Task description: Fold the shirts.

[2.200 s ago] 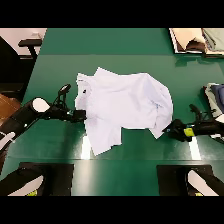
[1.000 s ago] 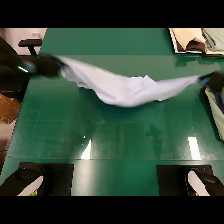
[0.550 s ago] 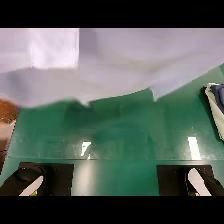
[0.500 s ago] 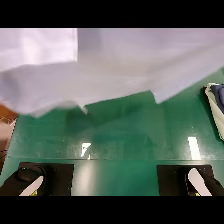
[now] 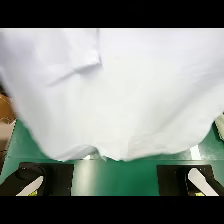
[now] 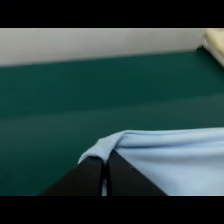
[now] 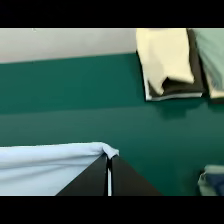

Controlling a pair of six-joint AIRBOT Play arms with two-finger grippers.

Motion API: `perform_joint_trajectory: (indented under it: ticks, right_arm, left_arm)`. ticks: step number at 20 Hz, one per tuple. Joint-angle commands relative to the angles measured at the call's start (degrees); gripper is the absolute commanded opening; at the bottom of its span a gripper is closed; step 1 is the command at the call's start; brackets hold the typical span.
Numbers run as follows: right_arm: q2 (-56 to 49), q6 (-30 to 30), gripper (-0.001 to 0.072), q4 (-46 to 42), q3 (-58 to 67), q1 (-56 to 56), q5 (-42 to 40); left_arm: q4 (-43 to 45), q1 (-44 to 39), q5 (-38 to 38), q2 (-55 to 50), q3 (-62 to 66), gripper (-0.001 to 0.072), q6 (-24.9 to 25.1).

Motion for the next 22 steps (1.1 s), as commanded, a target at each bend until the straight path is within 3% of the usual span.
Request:
perform_joint_trajectory:
  ticks: [1,3,6,9,13,15,17,20,22]
  right_arm:
    - [-8.1,1.0,0.0017,-10.6,-8.5,8.0,3.1]
    - [-15.0,2.1,0.0018,-17.9,-12.7,14.7,3.3]
    - [-26.3,2.1,0.0018,-18.6,-14.8,20.4,-0.6]
    - [-37.1,2.1,0.0018,-17.4,-8.6,22.4,-5.5]
    - [-46.6,2.1,0.0018,-17.4,4.2,22.8,-5.8]
    - [-47.9,2.1,0.0018,-17.5,8.2,22.8,-4.0]
    - [-46.4,1.6,0.0018,-17.7,7.6,22.8,-2.5]
    - [-42.2,1.0,0.0018,-18.1,-0.4,22.3,-1.7]
    - [-39.5,1.0,0.0018,-18.0,-7.8,22.3,-3.3]
  left_arm:
    - [1.8,0.1,0.8,-8.0,-13.0,0.0021,-1.9]
    - [-0.1,1.0,5.5,-14.2,-18.0,0.0021,-3.8]
    - [-8.5,5.4,12.6,-24.8,-19.3,0.0021,-3.2]
    - [-18.0,8.9,19.0,-32.5,-19.3,0.0021,1.8]
    - [-27.0,12.2,24.1,-36.7,-18.8,0.002,8.9]
    - [-27.1,13.7,22.4,-36.6,-18.8,0.0021,9.5]
    - [-27.2,15.4,15.5,-36.4,-18.8,0.0021,10.3]
    - [-26.8,16.2,3.5,-36.4,-18.9,0.0021,14.1]
    - [-27.0,15.6,0.8,-36.4,-20.2,0.002,15.4]
